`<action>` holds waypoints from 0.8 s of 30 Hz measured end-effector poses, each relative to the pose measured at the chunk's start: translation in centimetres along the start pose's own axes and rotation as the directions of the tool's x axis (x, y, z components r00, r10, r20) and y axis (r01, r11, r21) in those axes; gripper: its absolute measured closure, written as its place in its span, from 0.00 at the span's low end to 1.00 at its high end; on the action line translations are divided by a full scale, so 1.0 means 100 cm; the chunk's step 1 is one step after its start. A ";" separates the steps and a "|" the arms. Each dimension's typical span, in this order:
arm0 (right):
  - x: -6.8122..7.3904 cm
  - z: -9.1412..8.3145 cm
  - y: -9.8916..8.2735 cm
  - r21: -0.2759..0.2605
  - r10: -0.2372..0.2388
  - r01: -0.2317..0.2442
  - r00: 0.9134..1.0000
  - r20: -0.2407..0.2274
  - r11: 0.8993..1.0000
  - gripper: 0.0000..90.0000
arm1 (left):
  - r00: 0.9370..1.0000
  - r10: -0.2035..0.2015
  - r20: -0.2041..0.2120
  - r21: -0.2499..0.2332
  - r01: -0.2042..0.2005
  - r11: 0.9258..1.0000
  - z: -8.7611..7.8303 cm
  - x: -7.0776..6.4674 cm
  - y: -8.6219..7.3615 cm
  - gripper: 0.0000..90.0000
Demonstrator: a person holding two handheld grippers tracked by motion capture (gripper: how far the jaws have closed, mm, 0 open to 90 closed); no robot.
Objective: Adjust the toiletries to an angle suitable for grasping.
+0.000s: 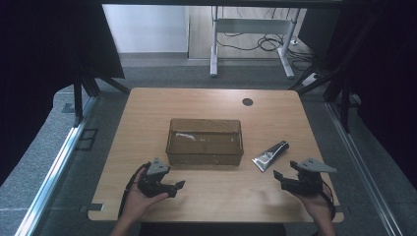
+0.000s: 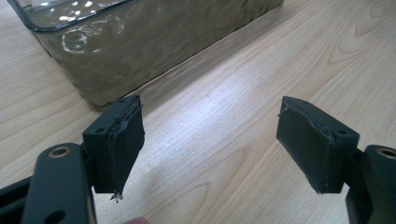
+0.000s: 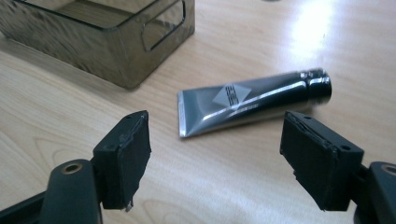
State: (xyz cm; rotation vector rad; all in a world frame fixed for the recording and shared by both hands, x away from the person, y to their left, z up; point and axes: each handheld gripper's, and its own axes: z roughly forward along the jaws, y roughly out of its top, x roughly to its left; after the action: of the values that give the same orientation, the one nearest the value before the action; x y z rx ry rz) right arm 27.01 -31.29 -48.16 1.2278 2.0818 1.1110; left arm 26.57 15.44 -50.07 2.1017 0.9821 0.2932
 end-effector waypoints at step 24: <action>0.016 0.016 0.027 -0.025 -0.034 0.033 0.998 -0.058 0.999 0.51 | 1.000 -0.008 -0.022 -0.004 0.008 1.000 -0.010 -0.002 -0.009 0.27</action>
State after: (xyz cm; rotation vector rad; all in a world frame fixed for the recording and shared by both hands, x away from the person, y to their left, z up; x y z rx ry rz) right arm 28.68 -28.50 -46.83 1.1574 2.1181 1.1671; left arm 25.48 16.19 -50.05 2.0947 1.0020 0.3141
